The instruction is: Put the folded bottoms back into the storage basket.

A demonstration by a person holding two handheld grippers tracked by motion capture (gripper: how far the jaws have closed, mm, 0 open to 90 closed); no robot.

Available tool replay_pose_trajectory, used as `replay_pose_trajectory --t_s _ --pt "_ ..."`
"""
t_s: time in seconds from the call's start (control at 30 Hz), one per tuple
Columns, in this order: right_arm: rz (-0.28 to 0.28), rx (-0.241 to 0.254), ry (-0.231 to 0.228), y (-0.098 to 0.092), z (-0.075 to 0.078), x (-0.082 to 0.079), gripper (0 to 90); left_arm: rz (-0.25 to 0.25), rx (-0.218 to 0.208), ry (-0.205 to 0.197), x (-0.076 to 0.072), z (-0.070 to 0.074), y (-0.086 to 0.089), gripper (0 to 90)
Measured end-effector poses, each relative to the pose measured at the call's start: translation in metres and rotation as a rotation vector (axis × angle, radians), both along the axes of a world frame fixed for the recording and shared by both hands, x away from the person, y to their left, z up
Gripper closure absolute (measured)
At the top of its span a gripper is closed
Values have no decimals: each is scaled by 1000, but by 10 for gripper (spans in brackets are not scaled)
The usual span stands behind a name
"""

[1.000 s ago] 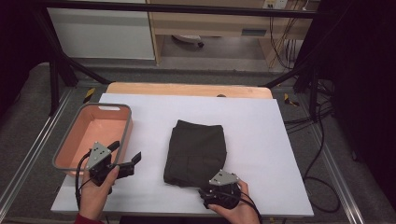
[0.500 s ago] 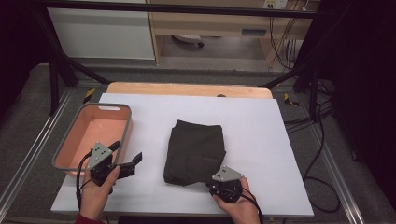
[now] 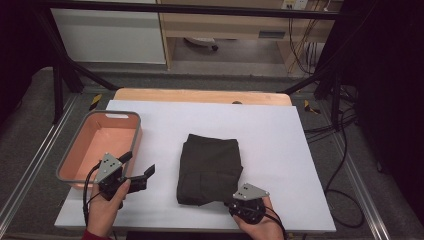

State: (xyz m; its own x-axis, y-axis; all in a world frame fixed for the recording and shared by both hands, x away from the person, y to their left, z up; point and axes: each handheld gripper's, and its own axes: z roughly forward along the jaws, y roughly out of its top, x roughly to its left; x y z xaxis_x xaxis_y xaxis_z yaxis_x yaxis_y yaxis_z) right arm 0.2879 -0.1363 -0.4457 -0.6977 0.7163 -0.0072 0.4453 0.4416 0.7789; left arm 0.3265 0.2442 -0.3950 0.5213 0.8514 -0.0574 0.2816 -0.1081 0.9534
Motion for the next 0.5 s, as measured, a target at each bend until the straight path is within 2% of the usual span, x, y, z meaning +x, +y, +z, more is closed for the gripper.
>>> replay_pose_trajectory --t_s 0.1,0.17,0.33,0.37,0.47,0.5 --pt "-3 9 17 -1 -2 1 698 -33 13 0 -3 -1 -12 74" --pt "-2 7 19 0 -2 1 697 -37 13 -3 -4 -1 -15 74" --pt "-2 6 24 0 -4 1 692 -58 31 30 0 -7 -34 70" --pt "-1 4 23 0 -4 1 692 -73 38 26 0 -10 -41 69" --pt "0 2 24 0 -4 1 688 -88 55 21 4 -12 -49 68" --pt "0 1 24 0 -5 2 687 -82 62 33 11 -14 -56 70"
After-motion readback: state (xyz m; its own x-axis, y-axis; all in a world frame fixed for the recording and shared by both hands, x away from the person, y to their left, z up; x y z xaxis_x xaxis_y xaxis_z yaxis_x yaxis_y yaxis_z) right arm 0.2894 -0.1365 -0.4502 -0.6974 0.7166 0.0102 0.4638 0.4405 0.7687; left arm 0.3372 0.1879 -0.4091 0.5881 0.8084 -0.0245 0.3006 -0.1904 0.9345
